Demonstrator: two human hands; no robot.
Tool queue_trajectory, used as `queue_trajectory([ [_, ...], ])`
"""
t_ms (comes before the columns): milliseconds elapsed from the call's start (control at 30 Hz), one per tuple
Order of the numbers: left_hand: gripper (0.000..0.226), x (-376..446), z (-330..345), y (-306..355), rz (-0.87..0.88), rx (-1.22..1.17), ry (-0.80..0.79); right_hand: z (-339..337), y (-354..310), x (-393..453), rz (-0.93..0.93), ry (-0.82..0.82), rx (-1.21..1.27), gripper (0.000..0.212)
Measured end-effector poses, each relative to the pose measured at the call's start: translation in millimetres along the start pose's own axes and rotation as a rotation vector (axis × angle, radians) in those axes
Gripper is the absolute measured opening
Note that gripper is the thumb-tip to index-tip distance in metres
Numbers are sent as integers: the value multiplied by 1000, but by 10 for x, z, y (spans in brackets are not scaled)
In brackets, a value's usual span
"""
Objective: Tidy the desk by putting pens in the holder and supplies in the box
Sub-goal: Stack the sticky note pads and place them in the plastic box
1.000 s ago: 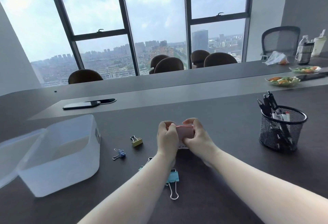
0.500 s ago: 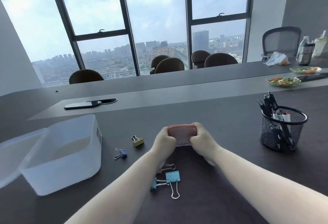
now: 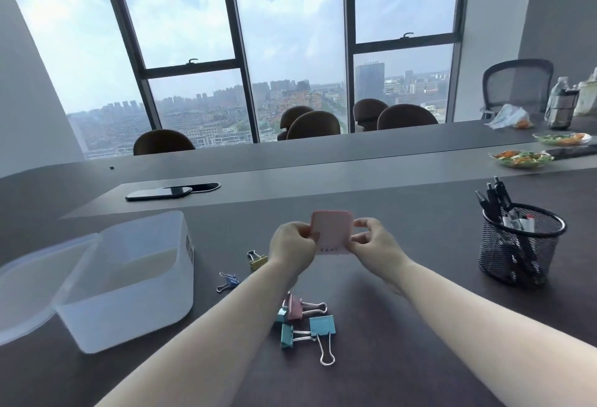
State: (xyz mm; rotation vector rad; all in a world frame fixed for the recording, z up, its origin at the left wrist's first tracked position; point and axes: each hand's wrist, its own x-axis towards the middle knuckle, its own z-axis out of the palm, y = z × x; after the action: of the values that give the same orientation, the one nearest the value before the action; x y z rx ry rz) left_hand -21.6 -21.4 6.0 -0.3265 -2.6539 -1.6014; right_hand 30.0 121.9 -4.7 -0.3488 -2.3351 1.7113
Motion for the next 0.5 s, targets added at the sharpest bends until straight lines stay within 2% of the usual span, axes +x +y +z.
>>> queue_trajectory([
  [100,18,91,-401,121,-46,-89,58,-54,-44,9,10,15,-16,36],
  [233,16,324,-1353,179,-141,-110,183,28,-84,38,9,28,-61,37],
  [367,30,313,-2211,-112,-319,-74,340,225,-166,64,-11,-2,-87,36],
  [500,32,223,-2596,-543,-470,41,473,484,-259,110,-32,-48,-112,36],
])
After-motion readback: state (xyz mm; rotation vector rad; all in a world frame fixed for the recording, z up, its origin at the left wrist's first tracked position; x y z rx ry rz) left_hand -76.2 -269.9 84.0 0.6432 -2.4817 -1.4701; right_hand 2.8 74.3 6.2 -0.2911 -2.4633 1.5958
